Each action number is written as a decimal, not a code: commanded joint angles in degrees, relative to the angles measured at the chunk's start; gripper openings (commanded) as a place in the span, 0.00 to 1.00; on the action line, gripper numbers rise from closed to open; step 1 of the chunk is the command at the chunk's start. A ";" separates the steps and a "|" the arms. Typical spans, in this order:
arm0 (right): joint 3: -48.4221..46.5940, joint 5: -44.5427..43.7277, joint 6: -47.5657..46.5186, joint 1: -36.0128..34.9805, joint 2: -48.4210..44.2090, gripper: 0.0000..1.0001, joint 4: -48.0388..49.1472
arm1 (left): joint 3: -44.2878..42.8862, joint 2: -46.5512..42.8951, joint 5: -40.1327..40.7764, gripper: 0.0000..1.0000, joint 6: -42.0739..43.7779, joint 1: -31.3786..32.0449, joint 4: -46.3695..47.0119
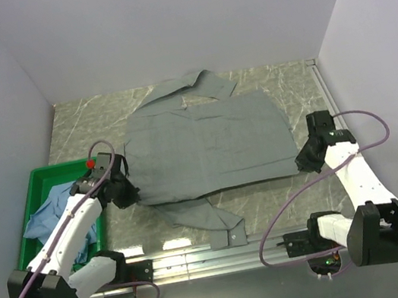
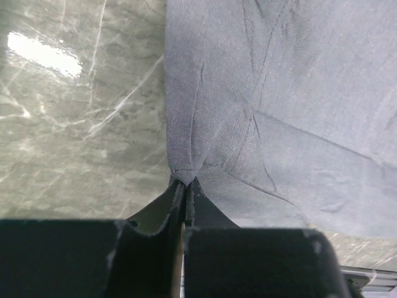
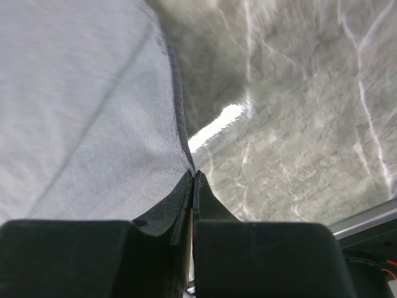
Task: Fold and stack the long sleeve shirts
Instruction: Fold the shirt
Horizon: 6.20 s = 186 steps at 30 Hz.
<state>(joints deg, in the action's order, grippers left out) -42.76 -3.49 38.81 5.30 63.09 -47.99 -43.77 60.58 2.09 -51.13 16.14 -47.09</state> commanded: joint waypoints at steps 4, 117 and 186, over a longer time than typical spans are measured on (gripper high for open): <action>-8.64 -3.19 -2.86 0.32 1.24 0.00 -2.64 | -4.04 1.47 2.13 0.07 3.58 -1.02 -3.01; -61.55 -11.80 -35.74 -45.65 46.76 0.23 -0.52 | 10.02 -11.53 12.42 0.96 16.59 -3.84 30.22; -25.85 15.88 -4.33 -27.54 29.81 0.00 23.05 | 9.58 -10.04 11.98 0.97 16.77 -2.87 29.60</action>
<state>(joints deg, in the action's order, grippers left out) -59.99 14.98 40.66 -22.92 94.74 -18.50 -33.87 50.50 14.26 -35.31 12.86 -19.09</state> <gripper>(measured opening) 0.009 0.966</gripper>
